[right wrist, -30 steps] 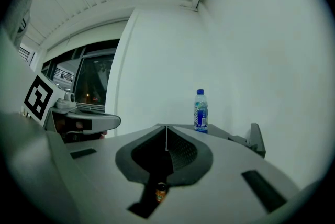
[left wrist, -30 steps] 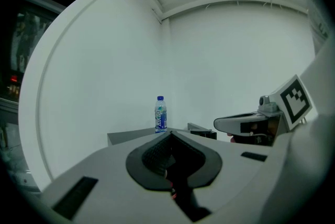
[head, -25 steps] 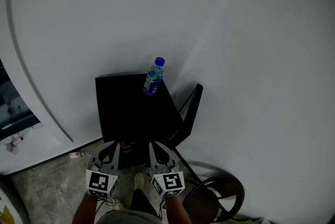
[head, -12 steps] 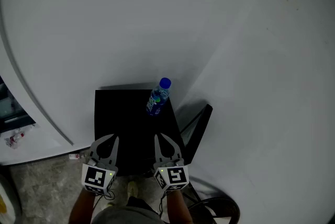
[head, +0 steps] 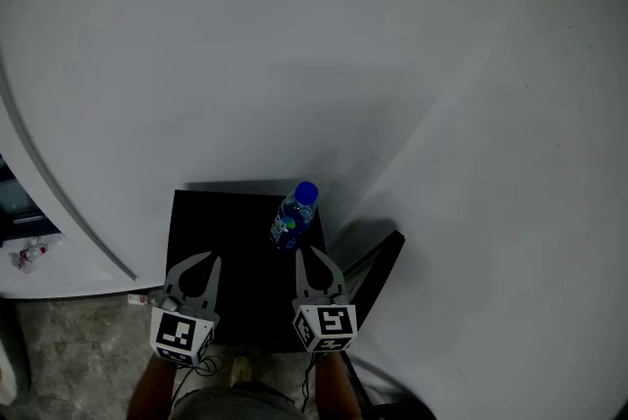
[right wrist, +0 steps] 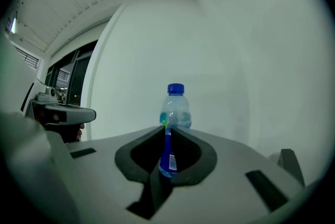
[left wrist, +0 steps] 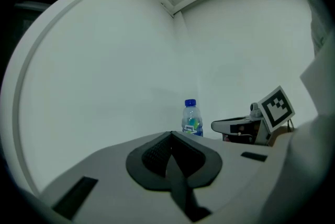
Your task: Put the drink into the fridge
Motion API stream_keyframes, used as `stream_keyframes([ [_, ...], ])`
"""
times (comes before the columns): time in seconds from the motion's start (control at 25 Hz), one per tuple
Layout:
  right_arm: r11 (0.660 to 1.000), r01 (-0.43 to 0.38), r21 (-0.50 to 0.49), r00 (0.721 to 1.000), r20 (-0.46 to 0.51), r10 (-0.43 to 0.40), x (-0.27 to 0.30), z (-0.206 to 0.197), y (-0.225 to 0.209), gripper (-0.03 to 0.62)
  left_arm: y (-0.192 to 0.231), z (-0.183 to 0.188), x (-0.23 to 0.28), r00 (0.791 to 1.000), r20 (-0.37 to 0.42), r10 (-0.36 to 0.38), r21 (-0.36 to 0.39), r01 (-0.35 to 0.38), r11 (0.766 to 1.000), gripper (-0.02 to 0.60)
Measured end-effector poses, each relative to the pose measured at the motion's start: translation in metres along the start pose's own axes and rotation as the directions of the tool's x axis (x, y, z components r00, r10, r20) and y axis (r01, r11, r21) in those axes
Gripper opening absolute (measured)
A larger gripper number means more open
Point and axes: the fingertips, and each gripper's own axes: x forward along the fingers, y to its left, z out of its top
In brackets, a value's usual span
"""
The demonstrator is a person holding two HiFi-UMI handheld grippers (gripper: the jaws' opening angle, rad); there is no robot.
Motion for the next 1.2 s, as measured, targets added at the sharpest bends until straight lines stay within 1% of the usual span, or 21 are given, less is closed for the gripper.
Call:
stream_keyframes([
  [0.08, 1.000, -0.016, 0.019, 1.000, -0.015, 0.016, 0.010, -0.004, -0.005, 0.034, 0.000, 0.000, 0.007, 1.000, 0.000, 0.012, 0.004, -0.012, 1.000, 0.003],
  [0.12, 0.999, -0.029, 0.029, 0.999, -0.022, 0.029, 0.014, -0.006, -0.006, 0.065, 0.000, 0.000, 0.009, 1.000, -0.001, 0.014, 0.003, -0.014, 1.000, 0.003],
  [0.16, 0.998, -0.043, 0.039, 0.999, -0.029, 0.044, 0.018, -0.008, -0.006, 0.159, -0.001, 0.000, 0.012, 1.000, -0.003, 0.016, 0.002, -0.016, 1.000, 0.003],
  [0.2, 0.997, -0.056, 0.050, 0.998, -0.036, 0.058, 0.022, -0.009, -0.007, 0.218, -0.001, -0.001, 0.015, 1.000, -0.005, 0.018, 0.002, -0.018, 1.000, 0.003],
  [0.36, 0.995, -0.076, 0.067, 0.994, -0.071, 0.081, 0.039, -0.017, -0.010, 0.285, 0.005, -0.006, 0.024, 0.999, -0.016, 0.032, -0.001, -0.032, 0.999, 0.003],
  [0.52, 0.994, -0.085, 0.067, 0.991, -0.099, 0.091, 0.050, -0.023, -0.014, 0.299, 0.007, -0.009, 0.030, 0.999, -0.024, 0.034, -0.018, -0.034, 0.999, 0.003],
  [0.84, 0.991, -0.122, 0.060, 0.986, -0.109, 0.128, 0.068, -0.028, -0.013, 0.308, 0.013, -0.013, 0.041, 0.998, -0.036, 0.052, -0.024, -0.053, 0.998, 0.003],
  [1.0, 0.991, -0.122, 0.058, 0.985, -0.115, 0.128, 0.073, -0.030, -0.012, 0.308, 0.018, -0.012, 0.045, 0.997, -0.036, 0.066, -0.032, -0.068, 0.997, 0.003],
  [1.2, 0.992, -0.111, 0.057, 0.986, -0.117, 0.117, 0.073, -0.028, -0.011, 0.307, 0.021, -0.013, 0.046, 0.998, -0.032, 0.063, -0.039, -0.064, 0.997, 0.003],
])
